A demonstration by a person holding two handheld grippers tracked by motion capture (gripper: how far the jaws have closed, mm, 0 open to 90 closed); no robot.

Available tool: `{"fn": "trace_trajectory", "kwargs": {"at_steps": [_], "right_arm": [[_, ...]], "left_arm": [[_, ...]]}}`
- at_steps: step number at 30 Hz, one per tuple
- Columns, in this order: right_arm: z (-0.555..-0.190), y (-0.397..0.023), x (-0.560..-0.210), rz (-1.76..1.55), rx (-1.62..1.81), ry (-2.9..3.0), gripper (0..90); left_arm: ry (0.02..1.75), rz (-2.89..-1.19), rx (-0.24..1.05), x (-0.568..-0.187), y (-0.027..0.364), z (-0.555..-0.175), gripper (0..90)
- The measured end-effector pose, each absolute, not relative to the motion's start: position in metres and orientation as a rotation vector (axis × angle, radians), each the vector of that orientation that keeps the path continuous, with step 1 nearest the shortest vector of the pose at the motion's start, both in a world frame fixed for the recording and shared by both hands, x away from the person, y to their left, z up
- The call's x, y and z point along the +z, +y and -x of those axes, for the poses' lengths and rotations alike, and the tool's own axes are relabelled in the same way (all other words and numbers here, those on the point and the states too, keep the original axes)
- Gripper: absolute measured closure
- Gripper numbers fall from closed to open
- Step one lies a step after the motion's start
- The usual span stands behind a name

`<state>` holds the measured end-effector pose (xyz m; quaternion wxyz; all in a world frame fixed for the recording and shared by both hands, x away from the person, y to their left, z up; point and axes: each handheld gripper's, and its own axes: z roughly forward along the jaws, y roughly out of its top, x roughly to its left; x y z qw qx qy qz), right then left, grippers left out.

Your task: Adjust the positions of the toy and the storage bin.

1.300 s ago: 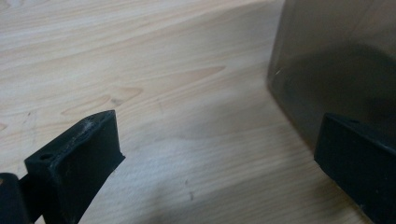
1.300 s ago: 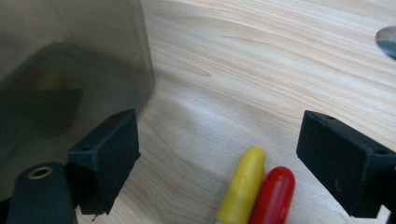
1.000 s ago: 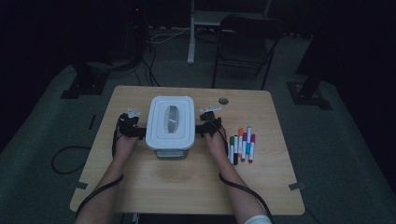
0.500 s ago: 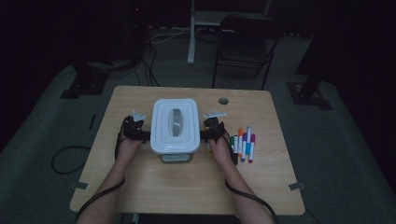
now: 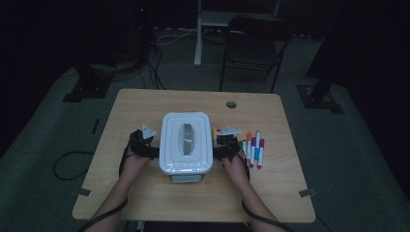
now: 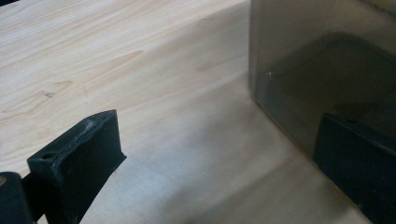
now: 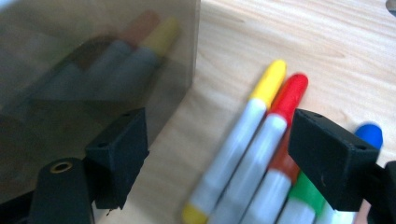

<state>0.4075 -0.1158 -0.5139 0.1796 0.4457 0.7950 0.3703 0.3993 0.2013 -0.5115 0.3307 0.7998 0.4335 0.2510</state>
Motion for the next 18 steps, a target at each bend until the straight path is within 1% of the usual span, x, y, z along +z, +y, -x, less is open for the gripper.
{"fn": "trace_trajectory", "kwargs": {"at_steps": [12,18], "right_arm": [[-0.364,-0.131,-0.516,-1.187,1.118,2.284,19.9],[-0.346,-0.135,-0.518,-1.187,1.149,2.277,19.8]], "left_arm": [[1.051,-2.135,0.635,-0.510,0.193,-0.366,1.8],[1.040,-2.144,0.627,-0.510,0.196,-0.360,1.8]]}}
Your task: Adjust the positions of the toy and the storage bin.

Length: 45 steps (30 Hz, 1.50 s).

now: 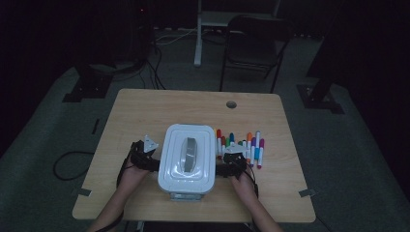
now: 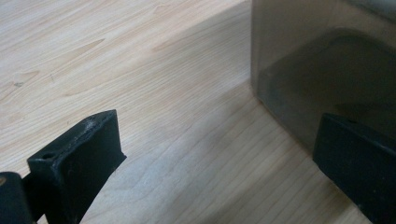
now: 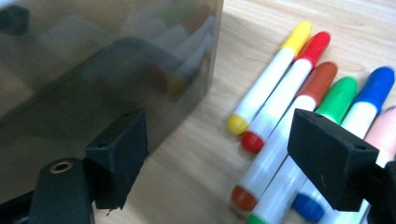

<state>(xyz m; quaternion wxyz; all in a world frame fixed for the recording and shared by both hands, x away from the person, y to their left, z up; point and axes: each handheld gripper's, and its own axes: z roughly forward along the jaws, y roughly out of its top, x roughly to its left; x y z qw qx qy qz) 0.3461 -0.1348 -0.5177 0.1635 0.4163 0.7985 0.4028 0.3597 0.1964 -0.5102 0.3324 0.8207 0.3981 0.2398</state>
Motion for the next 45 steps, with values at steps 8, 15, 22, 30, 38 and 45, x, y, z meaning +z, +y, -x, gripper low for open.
{"fn": "trace_trajectory", "kwargs": {"at_steps": [8,15,22,30,38,45], "right_arm": [[-0.330,-0.131,-0.518,-1.165,1.219,2.262,19.6],[-0.323,-0.124,-0.519,-1.112,1.242,2.259,18.8],[-0.317,-0.114,-0.520,-1.041,1.294,2.265,18.0],[-0.315,-0.104,-0.525,-0.989,1.346,2.354,12.9],[-0.313,-0.111,-0.521,-0.928,1.326,2.363,12.9],[-0.307,-0.147,-0.516,-0.960,1.320,2.317,12.9]], "left_arm": [[1.037,-2.134,0.604,-0.512,0.209,-0.364,1.7],[1.008,-2.110,0.574,-0.516,0.221,-0.371,1.7],[1.058,-2.089,0.564,-0.517,0.235,-0.376,1.7],[1.112,-2.069,0.588,-0.520,0.247,-0.376,1.7],[1.180,-2.040,0.545,-0.526,0.264,-0.369,1.7],[1.210,-2.064,0.441,-0.531,0.274,-0.352,1.7]]}}
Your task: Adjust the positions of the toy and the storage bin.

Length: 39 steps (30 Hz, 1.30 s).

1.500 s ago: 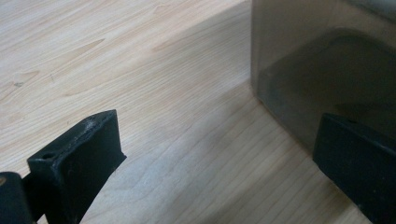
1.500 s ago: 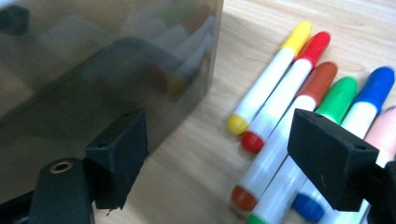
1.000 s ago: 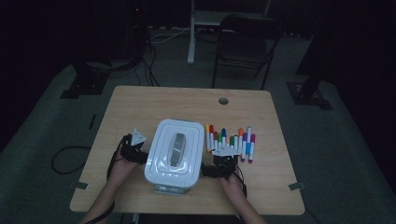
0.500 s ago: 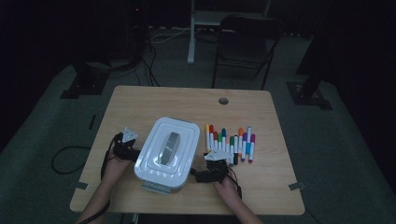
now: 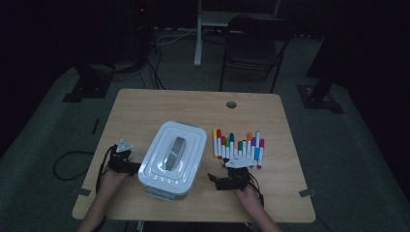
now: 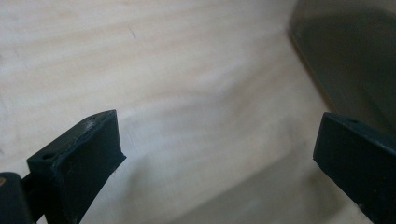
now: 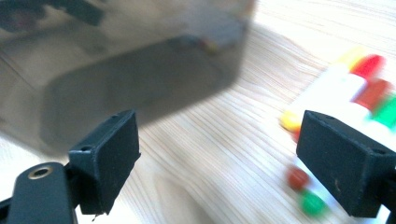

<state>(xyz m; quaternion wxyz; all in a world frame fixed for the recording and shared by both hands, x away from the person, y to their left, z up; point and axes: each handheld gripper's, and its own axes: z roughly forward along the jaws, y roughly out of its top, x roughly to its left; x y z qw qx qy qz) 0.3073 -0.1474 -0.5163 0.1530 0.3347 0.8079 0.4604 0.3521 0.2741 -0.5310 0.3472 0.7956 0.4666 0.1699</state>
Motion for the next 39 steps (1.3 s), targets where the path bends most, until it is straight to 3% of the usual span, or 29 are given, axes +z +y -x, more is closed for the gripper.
{"fn": "trace_trajectory", "kwargs": {"at_steps": [17,26,39], "right_arm": [[-0.287,-0.251,-0.526,-1.152,1.207,2.213,13.0],[-0.288,-0.290,-0.543,-1.278,1.112,2.173,12.9],[-0.294,-0.305,-0.550,-1.343,0.942,2.184,12.8]], "left_arm": [[1.184,-2.032,0.433,-0.519,0.302,-0.297,1.7],[1.200,-1.952,0.499,-0.484,0.311,-0.277,1.7],[1.025,-1.960,0.531,-0.415,0.257,-0.263,1.7]]}}
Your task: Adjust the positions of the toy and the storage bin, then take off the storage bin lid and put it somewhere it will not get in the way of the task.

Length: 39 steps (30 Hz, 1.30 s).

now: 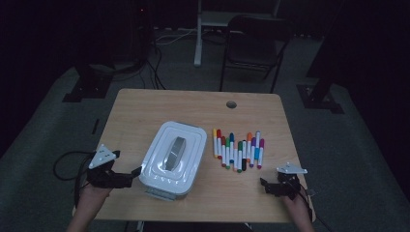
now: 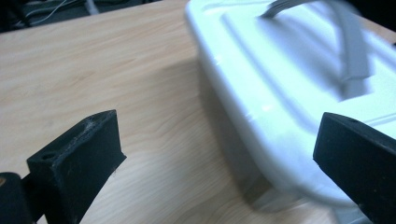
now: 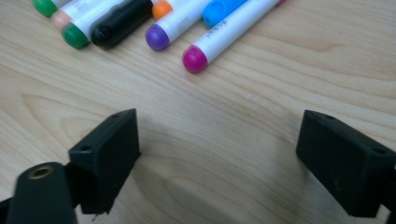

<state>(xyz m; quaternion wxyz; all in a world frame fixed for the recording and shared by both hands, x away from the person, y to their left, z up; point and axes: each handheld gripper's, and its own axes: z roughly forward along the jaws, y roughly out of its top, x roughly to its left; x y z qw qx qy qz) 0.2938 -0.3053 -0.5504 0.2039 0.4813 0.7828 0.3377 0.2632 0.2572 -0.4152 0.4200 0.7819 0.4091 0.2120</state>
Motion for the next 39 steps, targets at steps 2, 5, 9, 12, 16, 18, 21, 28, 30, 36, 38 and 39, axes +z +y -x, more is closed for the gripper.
{"fn": "trace_trajectory", "kwargs": {"at_steps": [2,5,9,12,16,18,21,28,30,36,38,39], "right_arm": [[-0.294,-0.305,-0.550,-1.344,0.942,2.184,12.7],[-0.294,-0.305,-0.550,-1.347,0.941,2.183,12.6],[-0.294,-0.305,-0.550,-1.349,0.941,2.183,12.6],[-0.294,-0.306,-0.550,-1.348,0.941,2.184,12.6],[-0.295,-0.305,-0.550,-1.362,0.935,2.171,12.6],[-0.296,-0.305,-0.550,-1.365,0.938,2.171,12.6],[-0.296,-0.305,-0.550,-1.364,0.936,2.171,12.6],[-0.296,-0.305,-0.550,-1.363,0.935,2.171,12.6],[-0.296,-0.305,-0.550,-1.363,0.936,2.171,12.6],[-0.296,-0.305,-0.550,-1.363,0.936,2.174,12.3],[-0.296,-0.305,-0.550,-1.362,0.936,2.173,12.3],[-0.296,-0.305,-0.550,-1.362,0.936,2.173,12.3]], "left_arm": [[1.002,-1.967,0.524,-0.410,0.247,-0.265,1.7],[0.962,-1.985,0.501,-0.404,0.233,-0.269,1.7],[0.909,-2.028,0.470,-0.398,0.210,-0.275,1.8],[0.897,-2.055,0.441,-0.397,0.192,-0.280,1.7],[0.871,-2.088,0.442,-0.396,0.171,-0.285,1.7],[0.868,-2.106,0.436,-0.398,0.163,-0.289,1.7],[0.867,-2.144,0.444,-0.402,0.152,-0.292,2.0],[0.897,-2.159,0.511,-0.406,0.142,-0.296,16.0],[0.895,-2.167,0.511,-0.407,0.141,-0.298,16.1],[0.929,-2.146,0.535,-0.411,0.140,-0.300,23.7],[0.930,-2.132,0.533,-0.411,0.141,-0.300,29.5],[0.935,-2.128,0.540,-0.411,0.141,-0.299,32.1]]}}
